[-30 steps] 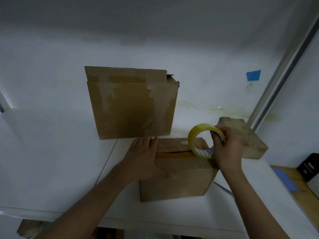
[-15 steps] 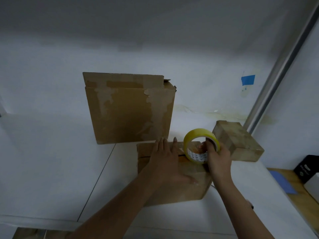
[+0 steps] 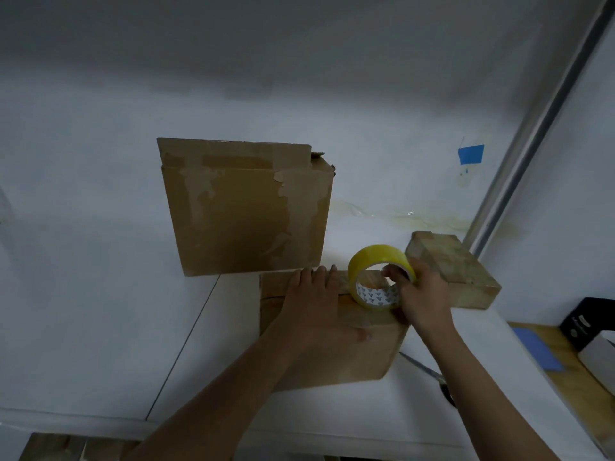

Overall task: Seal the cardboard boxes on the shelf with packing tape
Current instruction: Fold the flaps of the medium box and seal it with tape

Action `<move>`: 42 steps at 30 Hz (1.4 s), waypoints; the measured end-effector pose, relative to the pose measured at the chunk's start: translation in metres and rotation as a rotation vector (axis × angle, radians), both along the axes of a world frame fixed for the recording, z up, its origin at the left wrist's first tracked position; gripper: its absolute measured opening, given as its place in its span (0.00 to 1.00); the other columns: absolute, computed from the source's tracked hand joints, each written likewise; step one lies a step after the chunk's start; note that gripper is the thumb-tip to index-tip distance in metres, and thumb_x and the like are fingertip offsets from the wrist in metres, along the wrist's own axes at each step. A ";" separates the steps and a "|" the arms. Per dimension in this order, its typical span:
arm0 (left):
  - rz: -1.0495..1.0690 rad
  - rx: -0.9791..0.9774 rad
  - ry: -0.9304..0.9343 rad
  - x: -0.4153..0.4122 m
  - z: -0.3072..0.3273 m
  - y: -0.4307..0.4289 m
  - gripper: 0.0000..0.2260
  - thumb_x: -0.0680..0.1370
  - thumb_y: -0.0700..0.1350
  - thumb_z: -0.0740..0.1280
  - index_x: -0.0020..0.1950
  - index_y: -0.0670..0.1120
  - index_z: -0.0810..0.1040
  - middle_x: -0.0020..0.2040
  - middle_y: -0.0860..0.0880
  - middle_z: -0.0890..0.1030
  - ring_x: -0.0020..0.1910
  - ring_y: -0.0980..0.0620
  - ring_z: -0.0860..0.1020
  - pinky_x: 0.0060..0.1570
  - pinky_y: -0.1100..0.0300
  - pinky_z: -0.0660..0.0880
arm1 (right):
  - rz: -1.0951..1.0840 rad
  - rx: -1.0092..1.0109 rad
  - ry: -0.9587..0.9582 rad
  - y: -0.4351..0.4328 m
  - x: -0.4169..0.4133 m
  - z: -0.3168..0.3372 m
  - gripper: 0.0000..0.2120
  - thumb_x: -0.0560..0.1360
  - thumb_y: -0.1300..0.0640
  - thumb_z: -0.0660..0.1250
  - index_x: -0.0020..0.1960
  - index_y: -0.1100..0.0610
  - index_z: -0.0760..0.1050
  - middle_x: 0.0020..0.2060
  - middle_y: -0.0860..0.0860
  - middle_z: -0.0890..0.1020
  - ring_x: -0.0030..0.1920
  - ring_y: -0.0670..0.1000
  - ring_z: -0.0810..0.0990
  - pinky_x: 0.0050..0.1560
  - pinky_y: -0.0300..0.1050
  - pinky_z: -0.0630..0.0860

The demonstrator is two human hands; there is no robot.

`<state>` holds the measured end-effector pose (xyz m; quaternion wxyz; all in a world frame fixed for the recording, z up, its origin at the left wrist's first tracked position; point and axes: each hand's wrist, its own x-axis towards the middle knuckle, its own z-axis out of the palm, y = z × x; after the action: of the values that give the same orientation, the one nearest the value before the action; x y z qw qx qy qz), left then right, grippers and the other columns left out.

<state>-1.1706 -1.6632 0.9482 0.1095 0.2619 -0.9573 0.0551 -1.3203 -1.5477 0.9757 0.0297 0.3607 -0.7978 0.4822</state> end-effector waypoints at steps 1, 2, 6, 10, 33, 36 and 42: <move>-0.003 -0.008 -0.008 0.000 0.000 -0.001 0.62 0.57 0.83 0.42 0.78 0.41 0.59 0.74 0.42 0.67 0.69 0.42 0.69 0.69 0.47 0.63 | 0.010 0.017 0.056 0.000 -0.003 0.002 0.06 0.77 0.58 0.66 0.47 0.58 0.81 0.39 0.53 0.83 0.41 0.54 0.79 0.41 0.47 0.76; -0.004 -0.015 -0.013 -0.001 -0.001 -0.002 0.62 0.57 0.83 0.41 0.78 0.41 0.59 0.74 0.42 0.68 0.69 0.41 0.69 0.69 0.47 0.63 | 0.015 0.037 0.103 -0.001 -0.006 0.002 0.06 0.77 0.58 0.66 0.47 0.59 0.81 0.40 0.54 0.84 0.42 0.55 0.80 0.43 0.51 0.77; 0.006 -0.072 0.006 0.000 -0.006 -0.004 0.60 0.60 0.84 0.44 0.74 0.41 0.67 0.69 0.40 0.74 0.63 0.41 0.75 0.65 0.45 0.69 | 0.046 0.118 0.186 -0.003 -0.016 0.002 0.06 0.78 0.56 0.66 0.49 0.58 0.80 0.39 0.56 0.84 0.41 0.57 0.82 0.42 0.56 0.79; 0.012 -0.032 -0.050 0.001 -0.001 -0.006 0.64 0.57 0.84 0.40 0.78 0.40 0.58 0.74 0.40 0.67 0.70 0.40 0.69 0.71 0.42 0.61 | -0.129 0.104 0.386 0.015 -0.035 0.022 0.13 0.70 0.70 0.67 0.54 0.62 0.80 0.45 0.62 0.82 0.45 0.63 0.81 0.43 0.47 0.73; 0.036 0.059 -0.053 -0.001 0.003 0.001 0.63 0.57 0.85 0.46 0.80 0.43 0.50 0.77 0.43 0.60 0.74 0.42 0.60 0.75 0.43 0.51 | -0.185 0.272 0.083 0.028 -0.077 -0.047 0.08 0.73 0.72 0.66 0.51 0.67 0.78 0.39 0.62 0.81 0.39 0.57 0.77 0.40 0.46 0.69; 0.036 0.074 -0.054 -0.001 0.003 0.002 0.62 0.60 0.85 0.52 0.80 0.44 0.48 0.78 0.43 0.59 0.75 0.42 0.59 0.76 0.42 0.51 | -0.177 0.250 0.019 0.028 -0.071 -0.055 0.10 0.72 0.73 0.66 0.42 0.60 0.75 0.30 0.50 0.74 0.33 0.52 0.72 0.35 0.42 0.65; 0.020 0.130 -0.093 -0.003 0.008 0.006 0.59 0.64 0.82 0.57 0.81 0.46 0.43 0.80 0.40 0.52 0.78 0.39 0.53 0.76 0.40 0.45 | -0.179 0.283 -0.034 0.030 -0.069 -0.058 0.08 0.74 0.73 0.63 0.50 0.68 0.79 0.29 0.47 0.74 0.35 0.52 0.72 0.31 0.35 0.62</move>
<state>-1.1732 -1.6571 0.9564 0.0469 0.2750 -0.9603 0.0061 -1.3895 -1.5178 0.9178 0.0079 0.2806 -0.8871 0.3665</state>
